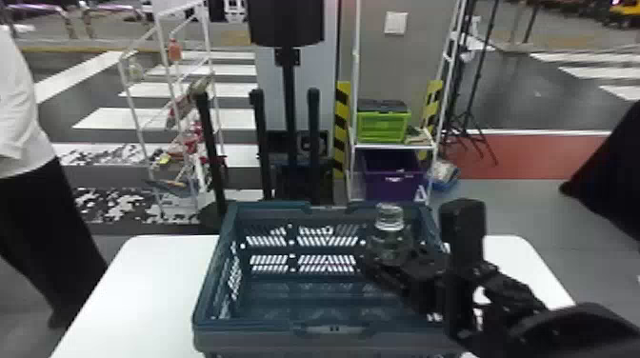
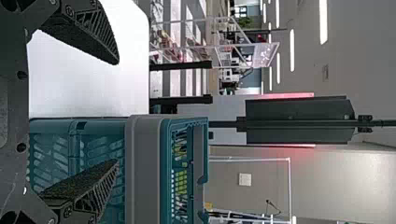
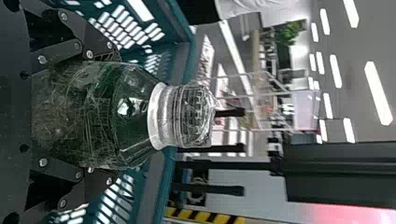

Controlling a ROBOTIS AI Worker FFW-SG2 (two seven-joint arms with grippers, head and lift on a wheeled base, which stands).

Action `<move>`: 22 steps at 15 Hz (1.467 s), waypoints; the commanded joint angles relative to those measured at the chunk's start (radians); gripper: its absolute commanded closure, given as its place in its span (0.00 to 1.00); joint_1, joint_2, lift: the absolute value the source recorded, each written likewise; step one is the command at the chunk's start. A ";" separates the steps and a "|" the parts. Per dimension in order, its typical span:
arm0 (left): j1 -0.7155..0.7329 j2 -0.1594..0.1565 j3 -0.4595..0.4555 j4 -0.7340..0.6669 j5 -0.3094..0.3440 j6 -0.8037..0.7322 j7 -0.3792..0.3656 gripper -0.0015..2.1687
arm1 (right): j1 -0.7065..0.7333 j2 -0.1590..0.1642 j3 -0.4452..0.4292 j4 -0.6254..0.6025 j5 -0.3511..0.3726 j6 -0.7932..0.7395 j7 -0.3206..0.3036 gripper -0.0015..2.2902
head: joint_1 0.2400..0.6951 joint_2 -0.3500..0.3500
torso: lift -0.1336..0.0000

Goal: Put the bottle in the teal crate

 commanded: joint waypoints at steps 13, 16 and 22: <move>-0.009 0.001 0.015 0.016 0.021 -0.003 -0.005 0.07 | -0.459 0.101 0.188 0.753 -0.006 0.052 -0.005 0.93 | 0.57 0.50 | 1.00; -0.011 0.001 0.015 0.021 0.025 -0.003 -0.006 0.07 | -0.507 0.101 0.196 0.882 -0.006 -0.031 -0.003 0.93 | 0.57 0.50 | 1.00; -0.019 -0.001 0.019 0.030 0.029 -0.003 -0.009 0.07 | -0.577 0.101 0.211 1.071 -0.009 -0.107 0.022 0.92 | 0.57 0.50 | 1.00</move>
